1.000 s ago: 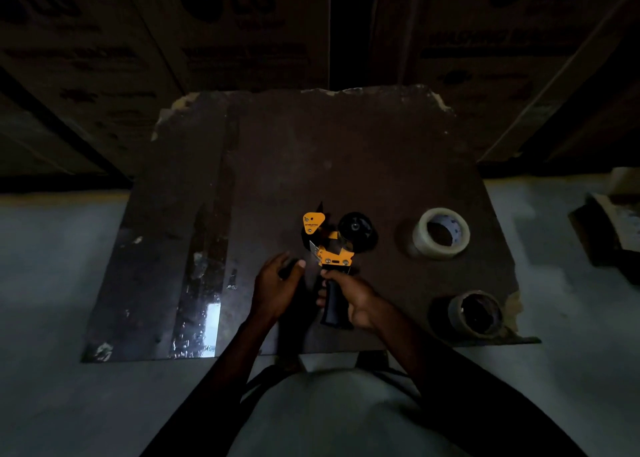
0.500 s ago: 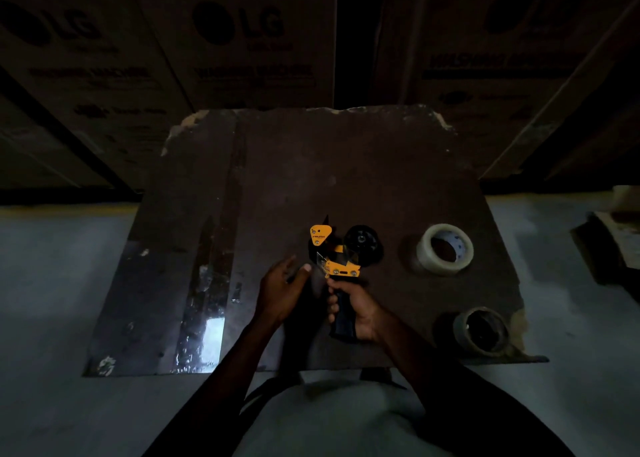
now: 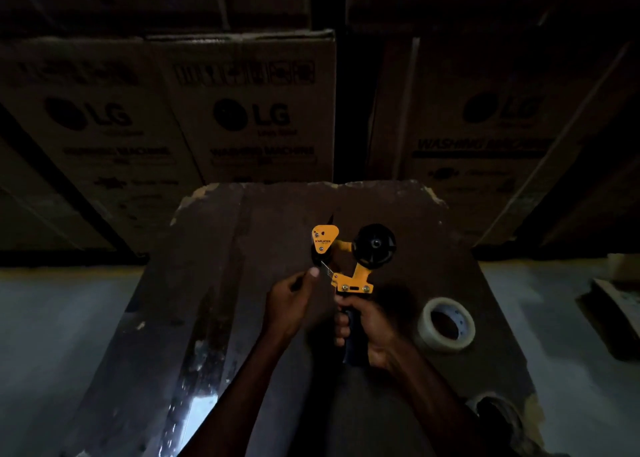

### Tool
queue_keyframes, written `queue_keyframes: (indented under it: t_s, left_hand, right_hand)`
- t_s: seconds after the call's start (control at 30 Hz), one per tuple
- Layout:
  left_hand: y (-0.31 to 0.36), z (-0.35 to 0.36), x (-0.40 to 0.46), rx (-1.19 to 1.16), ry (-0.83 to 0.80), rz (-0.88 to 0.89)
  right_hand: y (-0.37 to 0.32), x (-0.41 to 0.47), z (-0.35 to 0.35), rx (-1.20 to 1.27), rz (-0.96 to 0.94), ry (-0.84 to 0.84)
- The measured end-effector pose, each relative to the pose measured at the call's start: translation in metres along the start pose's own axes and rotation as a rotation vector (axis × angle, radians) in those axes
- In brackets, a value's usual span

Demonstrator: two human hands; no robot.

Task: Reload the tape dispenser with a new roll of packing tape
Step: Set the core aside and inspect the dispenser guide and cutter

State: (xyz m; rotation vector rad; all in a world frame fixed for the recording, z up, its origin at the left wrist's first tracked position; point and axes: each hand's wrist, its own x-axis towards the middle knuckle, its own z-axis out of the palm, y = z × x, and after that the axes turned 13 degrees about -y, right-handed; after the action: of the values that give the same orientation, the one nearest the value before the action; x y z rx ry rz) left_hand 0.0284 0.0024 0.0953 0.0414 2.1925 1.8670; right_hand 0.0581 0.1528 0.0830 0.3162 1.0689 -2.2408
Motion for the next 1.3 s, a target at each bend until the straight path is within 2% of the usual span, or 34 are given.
queue_keyframes:
  t_s: [0.13,0.3,0.43,0.63,1.0,1.3]
  left_hand:
    - [0.048,-0.008,0.016,-0.114,-0.005,0.122]
    - [0.094,-0.014,0.030,-0.187,-0.117,0.144]
    - [0.125,-0.020,0.039,-0.284,-0.133,0.197]
    - [0.169,-0.028,0.050,-0.324,-0.156,0.313]
    - [0.233,-0.039,0.065,-0.391,-0.182,0.397]
    - [0.263,-0.036,0.070,-0.335,-0.144,0.461]
  right_hand:
    - [-0.038,-0.002,0.022,-0.056,-0.094,-0.043]
    - [-0.083,-0.003,0.042,-0.171,-0.166,-0.063]
    - [-0.114,-0.007,0.058,-0.213,-0.187,-0.075]
    - [-0.153,-0.013,0.085,-0.309,-0.271,-0.108]
    - [-0.207,-0.025,0.125,-0.457,-0.427,-0.093]
    - [-0.237,-0.031,0.130,-0.490,-0.445,-0.165]
